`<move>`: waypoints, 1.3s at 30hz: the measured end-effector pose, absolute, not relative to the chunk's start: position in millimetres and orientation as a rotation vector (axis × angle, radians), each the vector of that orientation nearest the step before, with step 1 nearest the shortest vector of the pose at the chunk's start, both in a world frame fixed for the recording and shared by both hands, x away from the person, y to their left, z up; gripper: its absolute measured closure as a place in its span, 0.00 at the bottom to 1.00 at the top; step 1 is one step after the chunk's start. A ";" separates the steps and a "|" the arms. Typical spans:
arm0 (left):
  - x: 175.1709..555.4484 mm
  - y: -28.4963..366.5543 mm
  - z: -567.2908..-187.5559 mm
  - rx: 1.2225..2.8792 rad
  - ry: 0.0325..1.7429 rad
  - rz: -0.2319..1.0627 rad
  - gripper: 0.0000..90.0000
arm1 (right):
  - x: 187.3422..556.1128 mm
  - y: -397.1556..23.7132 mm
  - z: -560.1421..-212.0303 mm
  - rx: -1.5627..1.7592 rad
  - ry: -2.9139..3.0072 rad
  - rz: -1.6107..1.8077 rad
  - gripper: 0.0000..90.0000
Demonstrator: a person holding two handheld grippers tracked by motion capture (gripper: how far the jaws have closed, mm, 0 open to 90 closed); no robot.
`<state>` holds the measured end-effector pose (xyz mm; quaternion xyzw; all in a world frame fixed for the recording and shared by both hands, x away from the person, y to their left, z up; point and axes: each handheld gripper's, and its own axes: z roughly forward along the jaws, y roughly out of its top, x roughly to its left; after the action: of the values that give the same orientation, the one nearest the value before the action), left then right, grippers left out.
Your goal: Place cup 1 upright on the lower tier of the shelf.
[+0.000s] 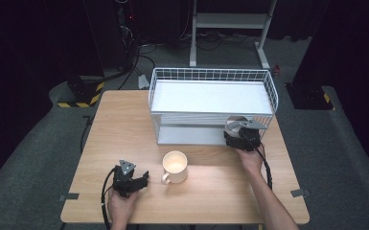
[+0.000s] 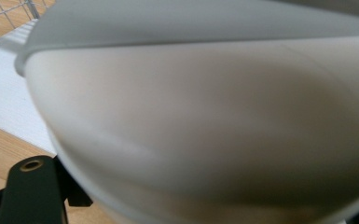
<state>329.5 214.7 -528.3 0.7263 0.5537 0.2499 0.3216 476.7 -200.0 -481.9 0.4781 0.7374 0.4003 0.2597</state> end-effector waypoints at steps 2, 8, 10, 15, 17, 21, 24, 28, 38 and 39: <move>329.5 214.6 -528.3 1.907 1.454 0.657 0.28 | 476.9 -200.5 -482.2 1.301 2.003 1.088 0.19; 329.5 214.7 -528.3 1.907 1.454 0.657 0.28 | 477.6 -202.5 -483.3 1.294 2.021 1.081 0.16; 329.5 214.7 -528.3 1.907 1.455 0.656 0.28 | 476.3 -202.2 -482.6 1.310 2.016 1.082 0.16; 329.5 214.7 -528.3 1.907 1.455 0.656 0.28 | 472.6 -203.6 -481.9 1.310 2.024 1.074 0.16; 329.5 214.7 -528.3 1.907 1.455 0.656 0.28 | 471.8 -204.9 -482.8 1.303 2.027 1.075 0.18; 329.5 214.8 -528.3 1.907 1.454 0.656 0.28 | 468.1 -206.7 -485.0 1.301 2.023 1.078 0.20; 329.5 214.8 -528.3 1.907 1.454 0.656 0.28 | 464.4 -206.5 -485.2 1.306 2.017 1.075 0.20; 329.5 214.8 -528.3 1.907 1.454 0.656 0.28 | 460.3 -206.7 -485.2 1.294 2.016 1.069 0.21; 329.6 214.7 -528.2 1.907 1.455 0.656 0.28 | 465.7 -205.6 -485.3 1.310 2.012 1.065 0.21; 329.6 214.7 -528.3 1.907 1.455 0.656 0.28 | 467.0 -205.5 -485.5 1.310 2.008 1.067 0.21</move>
<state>329.6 214.7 -528.3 0.7262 0.5539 0.2499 0.3216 467.0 -205.5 -485.5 0.4825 0.7397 0.3930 0.2560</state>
